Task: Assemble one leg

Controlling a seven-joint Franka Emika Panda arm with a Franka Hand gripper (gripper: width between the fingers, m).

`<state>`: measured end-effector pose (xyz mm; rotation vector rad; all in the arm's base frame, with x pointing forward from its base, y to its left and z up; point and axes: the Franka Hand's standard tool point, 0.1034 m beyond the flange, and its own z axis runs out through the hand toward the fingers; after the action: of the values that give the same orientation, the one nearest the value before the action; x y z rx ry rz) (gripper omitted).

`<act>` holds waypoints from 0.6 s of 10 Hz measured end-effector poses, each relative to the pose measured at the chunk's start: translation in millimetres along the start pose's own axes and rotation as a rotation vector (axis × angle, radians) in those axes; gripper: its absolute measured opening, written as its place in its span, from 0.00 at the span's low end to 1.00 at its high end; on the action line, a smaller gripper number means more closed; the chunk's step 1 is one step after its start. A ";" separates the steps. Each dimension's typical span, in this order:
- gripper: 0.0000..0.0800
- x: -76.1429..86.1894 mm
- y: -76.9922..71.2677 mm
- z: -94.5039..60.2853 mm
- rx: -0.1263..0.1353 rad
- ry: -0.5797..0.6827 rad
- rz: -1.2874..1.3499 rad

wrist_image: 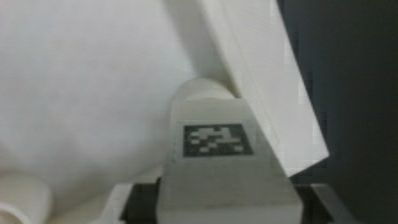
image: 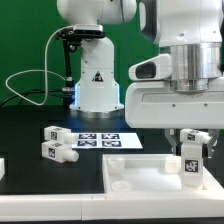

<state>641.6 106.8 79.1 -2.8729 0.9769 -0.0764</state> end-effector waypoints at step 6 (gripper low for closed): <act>0.43 0.6 4.7 0.6 0.041 -0.047 0.657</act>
Offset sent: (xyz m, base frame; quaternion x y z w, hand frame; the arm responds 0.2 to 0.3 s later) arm 0.0180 0.0013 0.0104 0.1353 -0.0078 0.4507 0.8823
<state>639.3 102.8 77.9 -2.3566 1.8109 0.0265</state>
